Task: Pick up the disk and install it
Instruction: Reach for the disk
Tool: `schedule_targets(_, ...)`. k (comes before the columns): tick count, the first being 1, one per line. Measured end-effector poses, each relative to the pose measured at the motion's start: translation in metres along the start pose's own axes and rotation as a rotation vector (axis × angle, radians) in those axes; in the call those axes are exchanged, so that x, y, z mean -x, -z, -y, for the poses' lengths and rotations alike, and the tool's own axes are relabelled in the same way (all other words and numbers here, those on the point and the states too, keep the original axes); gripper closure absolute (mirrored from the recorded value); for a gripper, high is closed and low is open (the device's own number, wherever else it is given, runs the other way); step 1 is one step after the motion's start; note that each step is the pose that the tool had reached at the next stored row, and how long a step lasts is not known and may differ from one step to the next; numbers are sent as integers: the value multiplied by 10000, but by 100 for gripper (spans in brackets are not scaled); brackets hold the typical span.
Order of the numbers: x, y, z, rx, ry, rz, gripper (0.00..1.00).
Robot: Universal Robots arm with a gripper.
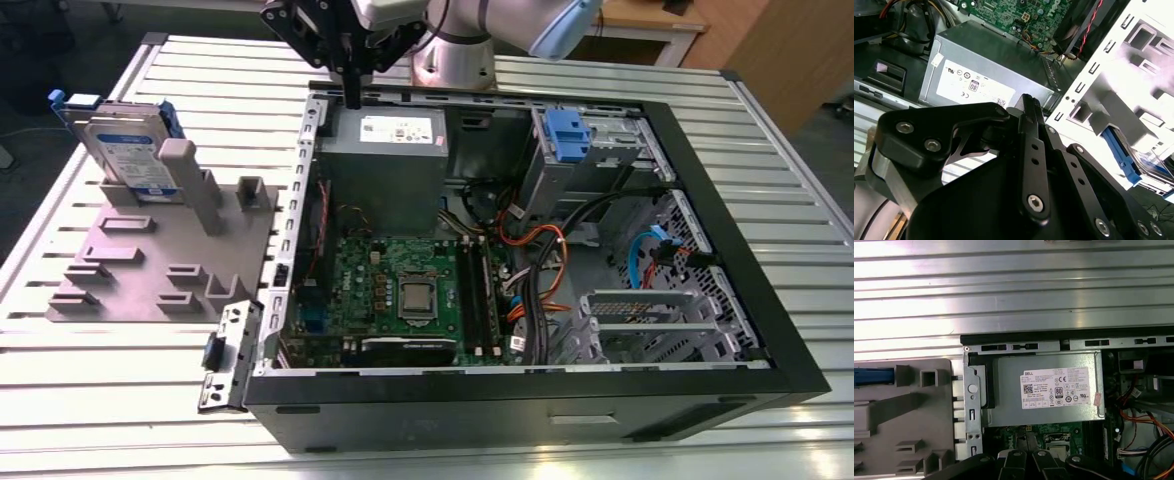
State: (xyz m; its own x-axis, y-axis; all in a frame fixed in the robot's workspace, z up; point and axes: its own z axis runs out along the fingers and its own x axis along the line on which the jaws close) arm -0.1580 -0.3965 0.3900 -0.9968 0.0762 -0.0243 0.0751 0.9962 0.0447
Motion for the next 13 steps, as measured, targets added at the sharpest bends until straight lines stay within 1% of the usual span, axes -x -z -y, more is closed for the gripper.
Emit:
schedule_targets(8,-32,-1,1,0,-1,0,89)
schedule_targets(13,-77,-1,-5,0,-1,1,89)
